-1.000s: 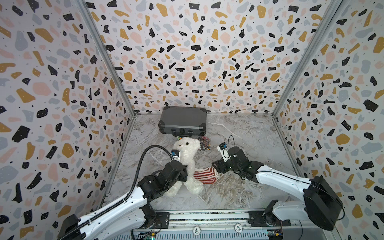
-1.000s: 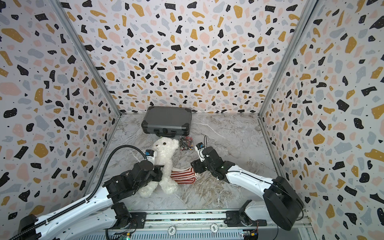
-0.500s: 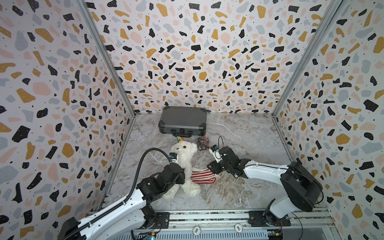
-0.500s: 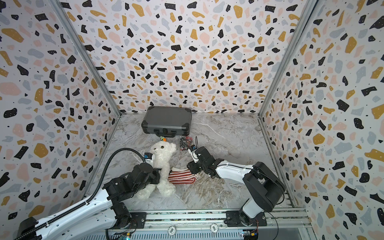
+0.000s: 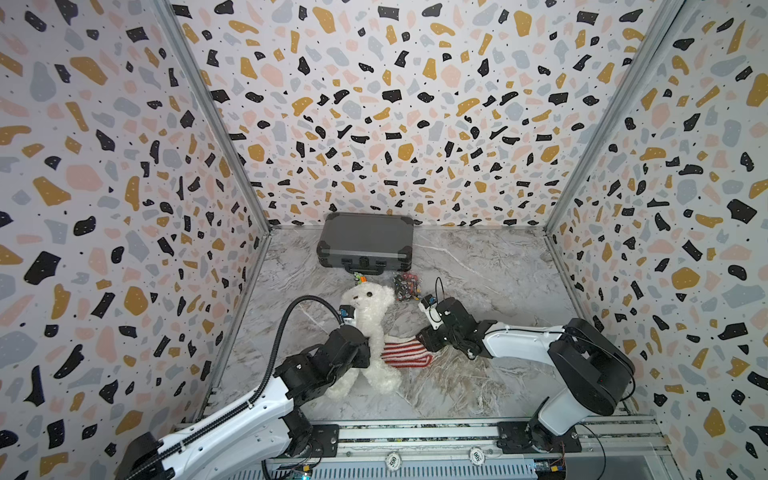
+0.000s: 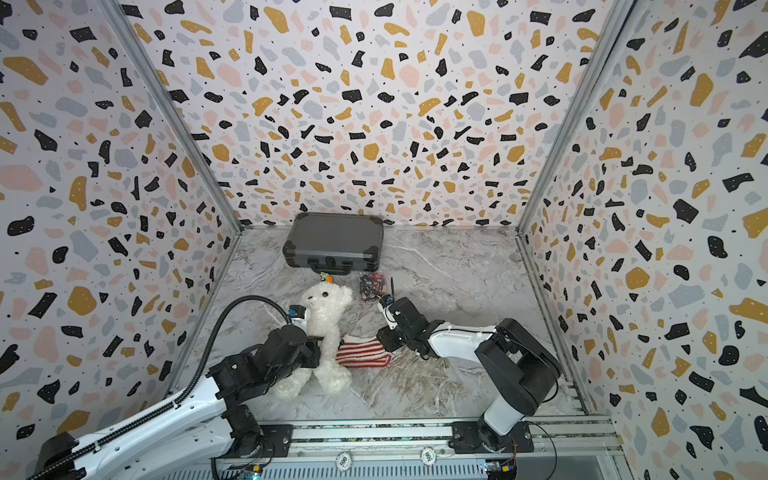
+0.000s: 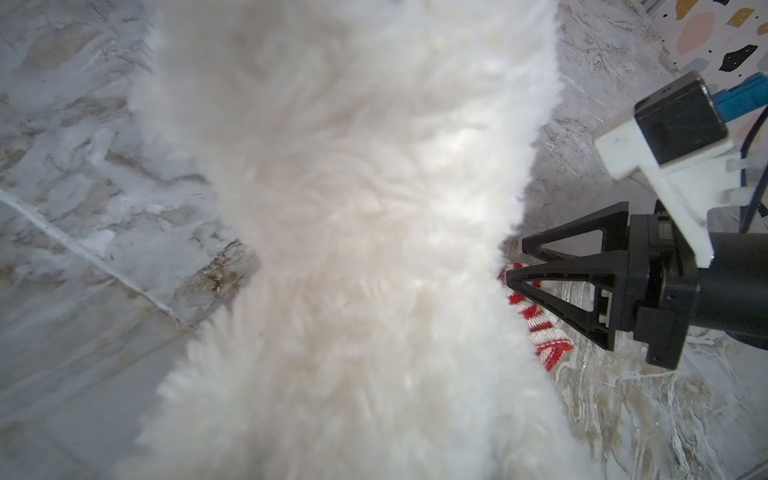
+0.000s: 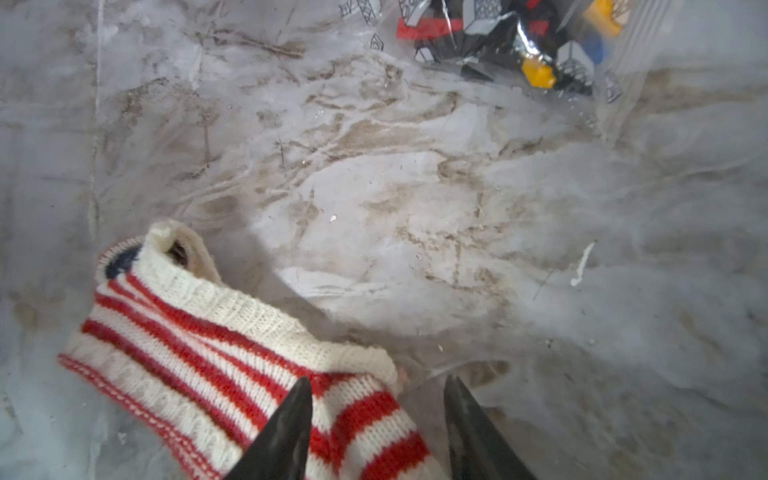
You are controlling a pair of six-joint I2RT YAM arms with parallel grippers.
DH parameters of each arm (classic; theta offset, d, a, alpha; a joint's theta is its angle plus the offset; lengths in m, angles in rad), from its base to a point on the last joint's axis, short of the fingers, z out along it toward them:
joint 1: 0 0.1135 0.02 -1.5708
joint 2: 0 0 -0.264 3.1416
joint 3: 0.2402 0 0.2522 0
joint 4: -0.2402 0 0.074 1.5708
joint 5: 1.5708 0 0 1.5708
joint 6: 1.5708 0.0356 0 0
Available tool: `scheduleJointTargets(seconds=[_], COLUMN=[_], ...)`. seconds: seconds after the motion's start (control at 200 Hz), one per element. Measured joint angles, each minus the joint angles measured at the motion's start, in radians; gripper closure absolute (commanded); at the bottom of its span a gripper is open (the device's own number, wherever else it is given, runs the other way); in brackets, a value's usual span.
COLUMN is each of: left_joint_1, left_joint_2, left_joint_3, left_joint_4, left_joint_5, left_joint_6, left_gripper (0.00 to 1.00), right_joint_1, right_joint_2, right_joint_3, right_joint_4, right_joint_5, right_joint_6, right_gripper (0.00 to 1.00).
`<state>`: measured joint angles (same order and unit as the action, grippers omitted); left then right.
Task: Dress the teddy bear
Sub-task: 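Hold the bear upright with the left gripper while the right gripper grasps the sweater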
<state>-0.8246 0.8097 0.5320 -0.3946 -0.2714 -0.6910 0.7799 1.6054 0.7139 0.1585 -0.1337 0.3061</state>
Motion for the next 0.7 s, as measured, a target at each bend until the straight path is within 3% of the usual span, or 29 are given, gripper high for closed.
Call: scheduleJointTargets(seconds=[0.365,0.606,0.696], left_joint_1=[0.000,0.002,0.005], left_joint_2=[0.004,0.004,0.004], left_joint_3=[0.000,0.000,0.000], left_joint_4=[0.006,0.006,0.006], left_joint_5=[0.000,-0.002,-0.002], left_joint_6=[0.011,0.023,0.026], left_gripper=[0.70,0.69,0.69], right_joint_1=[-0.018,-0.109,-0.128], right_joint_2=[-0.014,-0.103,-0.148], right_joint_3=[-0.067,-0.125,-0.139], right_joint_4=[0.031,0.038,0.034], right_joint_5=[0.026,0.043,0.059], right_joint_6=[0.031,0.042,0.042], right_gripper=[0.88,1.00,1.00])
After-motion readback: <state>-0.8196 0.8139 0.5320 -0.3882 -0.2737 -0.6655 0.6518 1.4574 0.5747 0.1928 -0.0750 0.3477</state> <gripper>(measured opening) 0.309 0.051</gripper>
